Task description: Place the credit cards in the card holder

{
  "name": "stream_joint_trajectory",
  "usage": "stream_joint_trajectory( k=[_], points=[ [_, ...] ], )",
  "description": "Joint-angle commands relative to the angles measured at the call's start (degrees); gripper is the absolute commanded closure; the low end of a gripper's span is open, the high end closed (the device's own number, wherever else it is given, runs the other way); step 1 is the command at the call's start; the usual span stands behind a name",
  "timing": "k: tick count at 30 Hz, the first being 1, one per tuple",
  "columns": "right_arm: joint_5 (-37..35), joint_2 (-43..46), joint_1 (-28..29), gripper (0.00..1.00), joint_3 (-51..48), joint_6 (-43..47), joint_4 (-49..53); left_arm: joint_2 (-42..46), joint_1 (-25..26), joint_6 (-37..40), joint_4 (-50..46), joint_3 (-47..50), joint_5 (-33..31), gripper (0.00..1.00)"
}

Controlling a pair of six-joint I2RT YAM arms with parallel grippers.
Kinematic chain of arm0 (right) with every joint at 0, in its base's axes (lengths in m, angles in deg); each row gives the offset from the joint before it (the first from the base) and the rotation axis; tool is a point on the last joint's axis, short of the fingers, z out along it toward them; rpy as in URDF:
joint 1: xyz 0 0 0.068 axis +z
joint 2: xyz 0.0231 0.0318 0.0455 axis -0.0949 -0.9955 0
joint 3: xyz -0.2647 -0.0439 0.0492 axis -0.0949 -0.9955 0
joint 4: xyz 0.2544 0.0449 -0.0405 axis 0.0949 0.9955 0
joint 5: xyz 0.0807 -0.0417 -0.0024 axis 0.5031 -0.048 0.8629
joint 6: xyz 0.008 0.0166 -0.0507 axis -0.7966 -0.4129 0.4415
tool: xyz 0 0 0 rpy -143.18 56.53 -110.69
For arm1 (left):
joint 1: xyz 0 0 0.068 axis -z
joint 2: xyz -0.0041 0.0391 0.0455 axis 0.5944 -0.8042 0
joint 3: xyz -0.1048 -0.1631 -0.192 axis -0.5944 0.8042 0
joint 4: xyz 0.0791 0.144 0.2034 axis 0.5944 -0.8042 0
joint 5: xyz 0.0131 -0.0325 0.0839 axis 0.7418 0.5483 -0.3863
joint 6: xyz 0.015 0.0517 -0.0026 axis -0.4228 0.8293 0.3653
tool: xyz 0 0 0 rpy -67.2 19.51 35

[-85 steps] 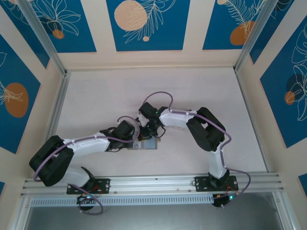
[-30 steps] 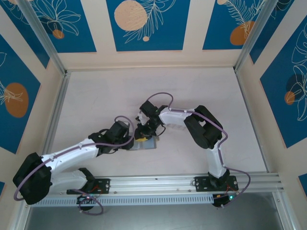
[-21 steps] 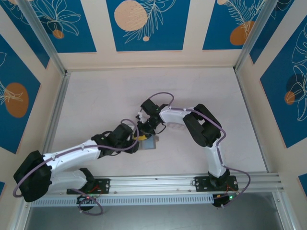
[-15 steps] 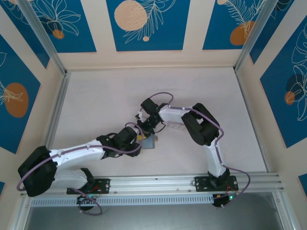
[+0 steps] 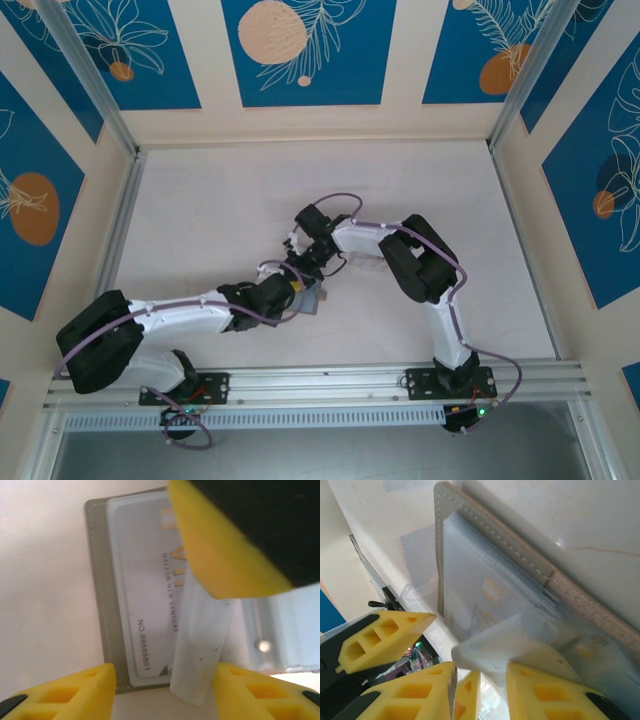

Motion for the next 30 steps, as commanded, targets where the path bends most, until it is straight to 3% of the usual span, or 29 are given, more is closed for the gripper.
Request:
stream_joint_trajectory(
  k=[1, 9, 16, 19, 22, 26, 30],
  points=[
    [-0.75, 4.19, -0.81, 0.66, 1.2, 2.32, 3.46, 0.88, 0.57, -2.86, -2.99, -1.1, -5.46, 0.48],
    [-3.42, 9.84, -2.4, 0.65, 2.07, 4.94, 6.6, -0.26, 0.48, -4.1, -4.29, -2.29, -7.01, 0.48],
    [-8.9, 14.47, -1.87, 0.68, -4.95, 3.65, 6.3, 0.11, -1.59, -5.33, -6.88, -3.6, -7.46, 0.47],
    [-13.19, 14.31, -0.13, 0.79, -6.93, 3.11, 7.69, 1.78, -5.29, -5.44, -4.95, -2.11, -3.15, 0.51],
    [-15.63, 13.71, 1.89, 0.92, -9.23, 2.1, 7.51, 4.86, -9.79, -3.88, 0.93, 1.02, 5.13, 0.55],
    [-17.99, 11.93, 3.35, 0.98, -11.35, 0.99, 7.08, 4.83, -13.96, -0.5, 5.35, 1.77, 14.24, 0.6],
    [-23.57, 10.12, 3.09, 1.0, -11.16, 0.84, 10.78, -0.27, -14.29, 2.34, 5.31, -0.33, 18.16, 0.67]
  ],
)
